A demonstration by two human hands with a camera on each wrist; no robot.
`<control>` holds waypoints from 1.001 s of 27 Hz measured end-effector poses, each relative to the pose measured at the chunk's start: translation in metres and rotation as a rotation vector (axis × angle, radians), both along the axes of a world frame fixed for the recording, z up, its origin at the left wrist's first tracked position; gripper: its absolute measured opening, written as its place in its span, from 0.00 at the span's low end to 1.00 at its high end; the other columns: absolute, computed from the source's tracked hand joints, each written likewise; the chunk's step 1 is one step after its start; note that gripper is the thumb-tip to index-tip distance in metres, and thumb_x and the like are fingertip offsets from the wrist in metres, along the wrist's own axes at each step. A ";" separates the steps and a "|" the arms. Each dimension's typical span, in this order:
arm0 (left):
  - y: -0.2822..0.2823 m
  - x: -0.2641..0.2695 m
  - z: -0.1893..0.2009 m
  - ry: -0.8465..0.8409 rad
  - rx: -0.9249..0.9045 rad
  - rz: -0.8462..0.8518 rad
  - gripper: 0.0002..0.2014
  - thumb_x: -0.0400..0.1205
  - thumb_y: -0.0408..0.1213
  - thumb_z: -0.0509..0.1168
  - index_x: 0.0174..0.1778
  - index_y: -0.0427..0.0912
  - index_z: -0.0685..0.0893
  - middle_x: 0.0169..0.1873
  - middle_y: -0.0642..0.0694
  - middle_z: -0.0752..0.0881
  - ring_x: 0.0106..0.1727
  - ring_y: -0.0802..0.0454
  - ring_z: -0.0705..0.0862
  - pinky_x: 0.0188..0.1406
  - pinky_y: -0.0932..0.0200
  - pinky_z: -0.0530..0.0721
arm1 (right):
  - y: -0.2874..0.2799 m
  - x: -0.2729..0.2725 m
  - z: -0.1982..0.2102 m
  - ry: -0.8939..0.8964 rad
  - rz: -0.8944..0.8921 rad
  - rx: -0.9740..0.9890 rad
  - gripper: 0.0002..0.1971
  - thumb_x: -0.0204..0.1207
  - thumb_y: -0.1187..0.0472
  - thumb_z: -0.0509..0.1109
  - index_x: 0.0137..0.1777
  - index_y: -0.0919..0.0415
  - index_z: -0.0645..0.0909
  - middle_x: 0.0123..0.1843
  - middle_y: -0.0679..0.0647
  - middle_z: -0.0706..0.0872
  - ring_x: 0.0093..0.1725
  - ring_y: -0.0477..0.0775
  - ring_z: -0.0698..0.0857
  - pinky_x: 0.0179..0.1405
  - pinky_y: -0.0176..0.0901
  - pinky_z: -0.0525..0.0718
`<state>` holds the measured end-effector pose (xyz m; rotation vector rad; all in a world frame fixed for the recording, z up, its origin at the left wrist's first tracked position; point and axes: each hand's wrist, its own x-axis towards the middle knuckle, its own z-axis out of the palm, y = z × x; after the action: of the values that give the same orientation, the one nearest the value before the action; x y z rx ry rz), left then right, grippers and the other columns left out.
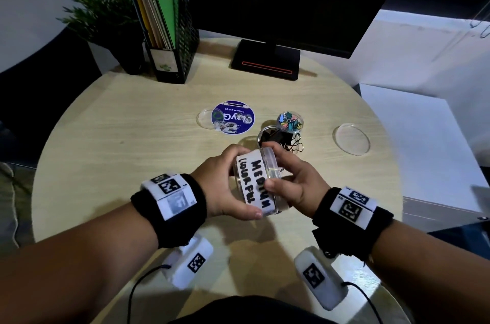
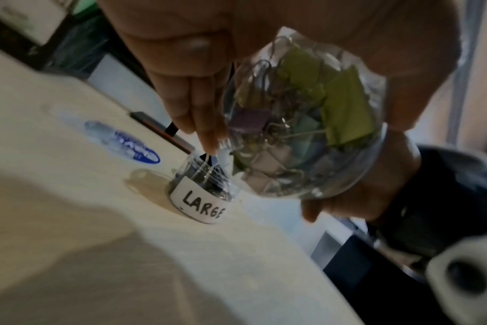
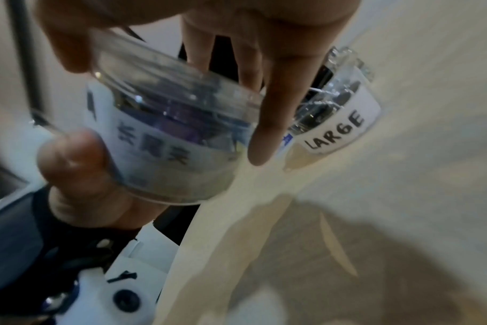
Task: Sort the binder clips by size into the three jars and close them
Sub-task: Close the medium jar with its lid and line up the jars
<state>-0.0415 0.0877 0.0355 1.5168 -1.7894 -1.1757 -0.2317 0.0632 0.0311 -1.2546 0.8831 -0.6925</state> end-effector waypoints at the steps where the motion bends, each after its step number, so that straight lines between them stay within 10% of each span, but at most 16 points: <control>1: 0.001 -0.002 0.002 -0.088 -0.038 -0.006 0.53 0.46 0.53 0.84 0.67 0.54 0.67 0.49 0.60 0.81 0.52 0.58 0.82 0.54 0.66 0.77 | 0.000 0.001 -0.002 0.024 -0.011 0.032 0.35 0.52 0.51 0.78 0.63 0.47 0.77 0.58 0.58 0.85 0.50 0.53 0.88 0.45 0.47 0.86; 8: 0.004 0.000 -0.011 -0.086 0.013 -0.029 0.55 0.45 0.59 0.81 0.69 0.54 0.66 0.53 0.57 0.83 0.55 0.59 0.83 0.62 0.58 0.81 | -0.003 -0.006 0.011 0.121 0.126 0.175 0.22 0.61 0.54 0.73 0.57 0.42 0.77 0.49 0.51 0.89 0.41 0.51 0.90 0.32 0.49 0.87; 14: 0.005 0.005 -0.018 0.516 0.258 -0.027 0.49 0.43 0.55 0.85 0.60 0.49 0.73 0.49 0.50 0.87 0.52 0.50 0.85 0.52 0.50 0.84 | 0.002 -0.009 0.014 0.131 0.181 -0.102 0.38 0.48 0.52 0.82 0.61 0.38 0.74 0.60 0.49 0.84 0.53 0.50 0.87 0.47 0.48 0.88; 19: 0.000 -0.006 -0.007 0.966 0.494 -0.358 0.42 0.65 0.32 0.77 0.71 0.24 0.61 0.49 0.31 0.80 0.43 0.38 0.83 0.44 0.51 0.80 | 0.005 -0.011 0.019 0.129 0.257 -0.343 0.45 0.51 0.47 0.85 0.69 0.38 0.68 0.63 0.59 0.80 0.60 0.62 0.82 0.43 0.49 0.90; 22: -0.002 -0.003 -0.009 1.029 0.493 -0.399 0.36 0.69 0.37 0.75 0.71 0.31 0.69 0.55 0.31 0.82 0.50 0.36 0.84 0.49 0.46 0.82 | 0.005 -0.010 0.028 0.141 0.294 -0.553 0.43 0.53 0.44 0.81 0.70 0.40 0.65 0.68 0.53 0.75 0.65 0.52 0.79 0.44 0.32 0.85; 27: -0.008 0.005 -0.008 0.921 0.443 -0.351 0.26 0.67 0.41 0.75 0.62 0.46 0.82 0.57 0.43 0.86 0.57 0.45 0.85 0.56 0.49 0.83 | 0.006 -0.010 0.027 0.207 0.314 -0.842 0.47 0.58 0.35 0.74 0.74 0.56 0.64 0.70 0.51 0.69 0.73 0.49 0.72 0.55 0.29 0.81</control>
<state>-0.0366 0.0796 0.0274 0.6133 -1.1971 -2.0993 -0.2414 0.0691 0.0579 -2.1932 0.5316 -0.7086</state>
